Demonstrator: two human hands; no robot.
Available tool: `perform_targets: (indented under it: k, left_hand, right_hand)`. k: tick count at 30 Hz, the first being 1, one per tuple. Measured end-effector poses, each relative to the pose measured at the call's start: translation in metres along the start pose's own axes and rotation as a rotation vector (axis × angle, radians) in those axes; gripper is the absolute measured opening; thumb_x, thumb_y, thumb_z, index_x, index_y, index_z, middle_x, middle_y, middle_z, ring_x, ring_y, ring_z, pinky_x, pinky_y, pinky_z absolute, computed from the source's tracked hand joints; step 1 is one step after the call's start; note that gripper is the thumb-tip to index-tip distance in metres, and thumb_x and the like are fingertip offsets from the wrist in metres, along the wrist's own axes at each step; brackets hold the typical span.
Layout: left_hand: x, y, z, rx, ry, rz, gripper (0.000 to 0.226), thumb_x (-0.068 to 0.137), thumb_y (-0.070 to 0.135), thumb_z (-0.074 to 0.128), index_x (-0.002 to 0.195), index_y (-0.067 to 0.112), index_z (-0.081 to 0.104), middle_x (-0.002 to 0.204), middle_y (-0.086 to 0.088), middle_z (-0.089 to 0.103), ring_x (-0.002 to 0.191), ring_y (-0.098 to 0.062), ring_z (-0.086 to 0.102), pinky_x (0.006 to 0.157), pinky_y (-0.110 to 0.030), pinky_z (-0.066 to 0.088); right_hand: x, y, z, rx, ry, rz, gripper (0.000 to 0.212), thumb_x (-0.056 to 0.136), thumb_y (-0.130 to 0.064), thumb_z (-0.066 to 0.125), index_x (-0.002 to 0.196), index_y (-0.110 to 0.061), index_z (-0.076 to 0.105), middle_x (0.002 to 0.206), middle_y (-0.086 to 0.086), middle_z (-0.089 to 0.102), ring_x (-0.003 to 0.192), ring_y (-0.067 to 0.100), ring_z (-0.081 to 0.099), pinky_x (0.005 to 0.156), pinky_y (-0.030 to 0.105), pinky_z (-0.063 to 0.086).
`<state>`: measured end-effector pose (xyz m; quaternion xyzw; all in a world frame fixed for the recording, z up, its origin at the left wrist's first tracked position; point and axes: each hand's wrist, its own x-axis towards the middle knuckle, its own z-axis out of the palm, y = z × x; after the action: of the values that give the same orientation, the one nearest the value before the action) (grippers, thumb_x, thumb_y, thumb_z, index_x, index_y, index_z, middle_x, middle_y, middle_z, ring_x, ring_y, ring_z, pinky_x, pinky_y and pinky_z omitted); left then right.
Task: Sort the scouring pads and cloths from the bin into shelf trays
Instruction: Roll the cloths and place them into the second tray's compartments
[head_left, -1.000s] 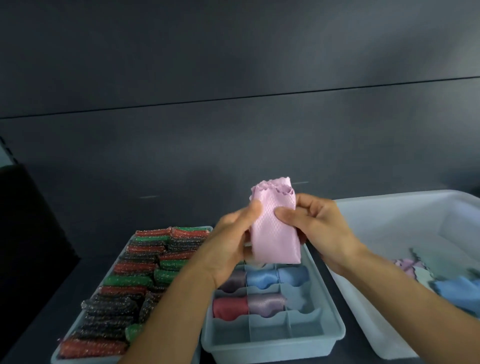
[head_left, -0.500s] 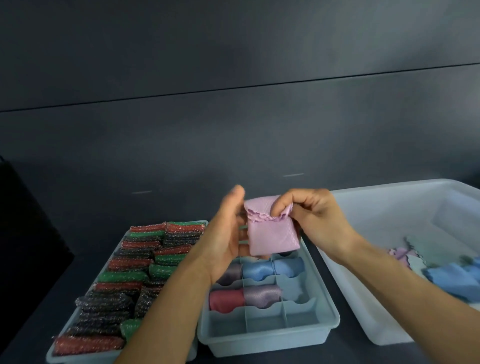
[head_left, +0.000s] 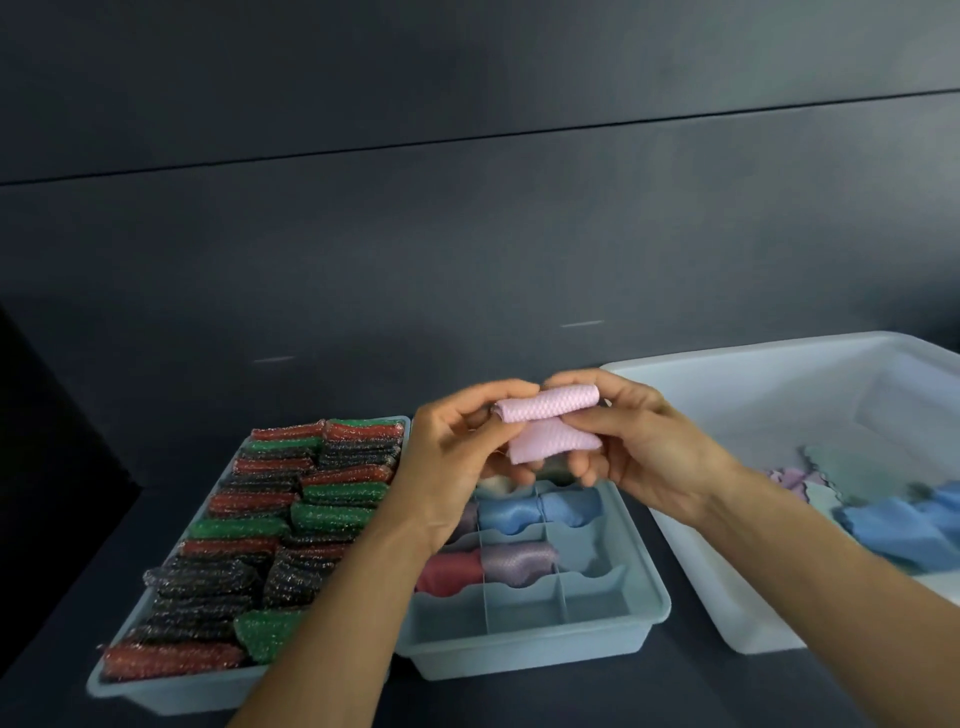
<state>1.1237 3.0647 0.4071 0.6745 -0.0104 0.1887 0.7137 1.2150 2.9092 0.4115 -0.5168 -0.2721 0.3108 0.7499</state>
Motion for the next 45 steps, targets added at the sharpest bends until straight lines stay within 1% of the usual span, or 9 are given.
perform_targets:
  k: [6,10,15,19,22,28,33,40,45]
  left_hand:
    - [0.007,-0.008,-0.009,-0.214,-0.111,-0.197,0.041,0.090,0.001,0.042,0.063,0.011,0.071,0.079,-0.009,0.067,0.071,-0.022,0.064,0.059,-0.031,0.058]
    - [0.010,-0.024,-0.009,0.035,-0.195,-0.306,0.007,0.074,0.015,0.059,0.072,0.015,0.052,0.080,-0.009,0.055,0.076,-0.023,0.061,0.063,-0.032,0.056]
    - [0.016,-0.050,0.002,0.453,-0.430,-0.323,0.036,0.079,0.003,0.074,0.110,0.014,0.059,0.102,-0.009,0.067,0.092,-0.017,0.065,0.084,-0.033,0.054]
    - [0.018,-0.066,0.016,0.575,-0.460,-0.257,0.031,0.080,-0.003,0.073,0.109,0.002,0.064,0.087,-0.007,0.068,0.079,-0.014,0.061,0.079,-0.034,0.054]
    - [0.021,-0.075,0.022,0.785,-0.433,-0.145,0.022,0.080,0.006,0.073,0.101,0.007,0.067,0.086,-0.006,0.070,0.078,-0.014,0.063,0.079,-0.037,0.055]
    - [0.019,-0.077,0.035,1.237,-0.532,0.039,0.026,0.081,0.014,0.066,0.070,0.027,0.046,0.081,0.004,0.059,0.078,-0.018,0.051,0.070,-0.029,0.036]
    - [0.023,-0.079,0.045,1.513,-0.635,0.137,0.016,0.084,0.022,0.062,0.098,0.017,0.067,0.098,0.000,0.064,0.095,-0.024,0.057,0.092,-0.033,0.040]
    - [0.019,-0.082,0.053,1.528,-0.680,0.104,0.015,0.081,0.020,0.060,0.090,0.017,0.072,0.084,-0.001,0.062,0.091,-0.029,0.060,0.077,-0.029,0.043]
    - [0.019,-0.083,0.048,1.454,-0.677,0.040,0.023,0.084,0.027,0.065,0.106,0.027,0.072,0.101,0.002,0.072,0.097,-0.024,0.063,0.082,-0.033,0.050]
  right_hand:
    - [-0.007,-0.006,-0.012,-0.049,-0.081,0.064,0.024,0.081,-0.010,0.048,0.080,-0.007,0.073,0.075,0.016,0.060,0.057,0.023,0.056,0.056,0.028,0.049]
    - [-0.012,0.001,-0.020,-0.691,-0.053,-0.060,0.016,0.088,0.001,0.061,0.095,-0.012,0.066,0.077,0.014,0.057,0.069,0.019,0.049,0.063,0.029,0.043]
    - [-0.014,0.013,-0.026,-1.235,-0.133,0.030,0.044,0.083,-0.007,0.063,0.112,-0.031,0.040,0.082,0.000,0.057,0.072,0.013,0.048,0.069,0.028,0.042]
    - [-0.018,0.021,-0.025,-1.650,-0.133,-0.006,0.053,0.083,-0.018,0.067,0.126,-0.023,0.036,0.103,-0.008,0.061,0.085,0.011,0.043,0.072,0.019,0.020]
    - [-0.017,0.017,-0.033,-1.521,-0.115,-0.010,0.059,0.079,-0.028,0.075,0.128,-0.024,0.042,0.104,-0.015,0.064,0.085,0.005,0.051,0.080,0.021,0.033]
    - [-0.007,-0.031,-0.088,-1.087,0.390,-0.154,0.033,0.086,-0.016,0.070,0.114,-0.023,0.056,0.082,-0.017,0.070,0.072,-0.009,0.057,0.075,0.007,0.044]
    - [-0.016,-0.044,-0.145,-1.118,0.482,-0.073,0.020,0.083,-0.005,0.070,0.098,-0.016,0.062,0.064,-0.020,0.070,0.073,0.006,0.062,0.067,0.006,0.044]
    - [-0.026,-0.017,-0.192,-1.586,0.093,0.512,0.026,0.064,-0.004,0.072,0.073,-0.028,0.065,0.080,-0.004,0.068,0.076,0.016,0.063,0.063,0.018,0.047]
    - [-0.026,0.003,-0.196,-1.745,-0.133,0.770,0.012,0.055,-0.012,0.069,0.059,-0.017,0.060,0.061,0.000,0.067,0.050,0.007,0.053,0.048,0.020,0.040]
